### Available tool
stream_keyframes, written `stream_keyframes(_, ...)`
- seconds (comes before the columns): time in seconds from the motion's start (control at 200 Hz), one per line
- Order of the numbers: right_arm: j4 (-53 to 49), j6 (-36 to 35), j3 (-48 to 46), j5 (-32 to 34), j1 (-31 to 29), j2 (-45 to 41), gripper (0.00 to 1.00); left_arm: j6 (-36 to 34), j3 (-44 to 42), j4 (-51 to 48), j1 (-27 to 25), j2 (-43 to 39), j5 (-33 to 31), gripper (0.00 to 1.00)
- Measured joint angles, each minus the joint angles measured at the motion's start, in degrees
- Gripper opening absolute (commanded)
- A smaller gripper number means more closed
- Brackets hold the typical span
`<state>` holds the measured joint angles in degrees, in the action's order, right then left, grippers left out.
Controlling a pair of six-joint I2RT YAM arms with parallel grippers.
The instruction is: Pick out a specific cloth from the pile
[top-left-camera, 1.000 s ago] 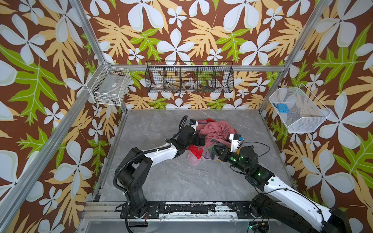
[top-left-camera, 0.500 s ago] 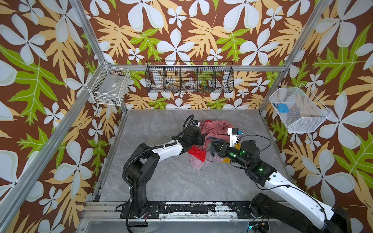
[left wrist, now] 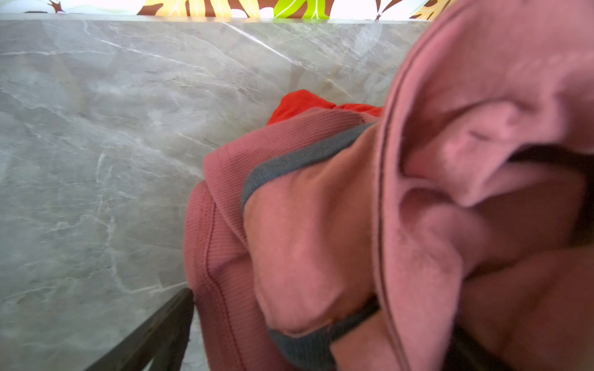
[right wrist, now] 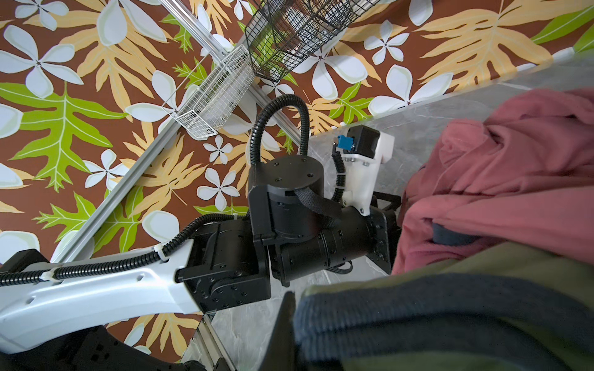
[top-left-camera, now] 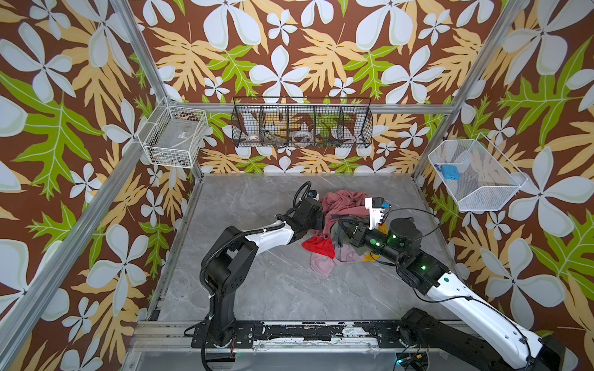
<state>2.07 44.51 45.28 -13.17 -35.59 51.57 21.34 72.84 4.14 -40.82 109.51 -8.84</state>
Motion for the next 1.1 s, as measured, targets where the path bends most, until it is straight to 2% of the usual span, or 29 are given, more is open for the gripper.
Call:
stream_keyframes(0.621,-1.5,-3.3,7.1,-0.4,0.0,0.1,0.0,-0.2,0.2,-0.9,0.0,0.2,-2.3,1.0)
stream_keyframes(0.901,-2.6,-4.2,5.7,0.3,0.0,-1.9,0.0,-0.5,-0.5,-1.3,0.0,0.1,-2.7,1.0)
stream_keyframes(1.101,-6.8,-6.2,13.3,1.2,0.0,-1.4,0.0,-0.7,-0.5,-1.4,0.0,-0.1,-3.0,1.0)
